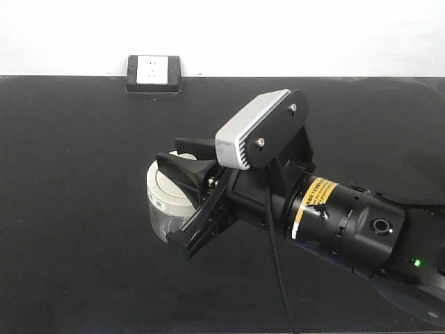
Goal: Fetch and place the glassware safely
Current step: 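Hold the jar in the right gripper above the black countertop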
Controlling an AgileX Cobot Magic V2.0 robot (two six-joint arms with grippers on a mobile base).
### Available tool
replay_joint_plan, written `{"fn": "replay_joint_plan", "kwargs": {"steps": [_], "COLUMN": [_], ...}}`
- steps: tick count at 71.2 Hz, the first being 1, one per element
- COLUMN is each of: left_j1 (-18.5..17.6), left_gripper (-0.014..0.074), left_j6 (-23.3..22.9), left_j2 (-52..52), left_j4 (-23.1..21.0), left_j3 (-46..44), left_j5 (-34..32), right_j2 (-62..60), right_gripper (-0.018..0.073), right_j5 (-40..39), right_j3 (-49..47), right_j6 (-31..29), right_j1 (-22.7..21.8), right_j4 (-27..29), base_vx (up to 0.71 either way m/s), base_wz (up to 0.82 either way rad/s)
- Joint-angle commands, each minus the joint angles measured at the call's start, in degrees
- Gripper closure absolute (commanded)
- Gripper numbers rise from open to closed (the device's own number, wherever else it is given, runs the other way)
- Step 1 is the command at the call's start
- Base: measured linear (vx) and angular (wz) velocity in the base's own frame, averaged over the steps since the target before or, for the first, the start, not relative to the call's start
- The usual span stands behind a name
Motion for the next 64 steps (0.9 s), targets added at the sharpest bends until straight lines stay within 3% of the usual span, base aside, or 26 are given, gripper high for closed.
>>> {"fn": "replay_joint_plan", "kwargs": {"steps": [1, 64], "left_j1": [-0.2, -0.2], "left_gripper": [0.0603, 0.0603], "left_j6": [-0.53, -0.53], "left_j2": [0.64, 0.64], "left_j4": [-0.49, -0.49], "left_j3": [-1.37, -1.37], "left_j5": [-4.27, -4.27], "right_j2": [-1.98, -1.98], "right_gripper": [0.0563, 0.0563], "right_j5": [-5.39, -5.29], "right_j3": [-1.94, -1.94], "right_j6": [-0.24, -0.24], "right_j1": [-0.16, -0.16], "right_j4": [0.46, 0.46], "base_vx": [0.03, 0.02], "base_wz": [0.01, 0.01]}}
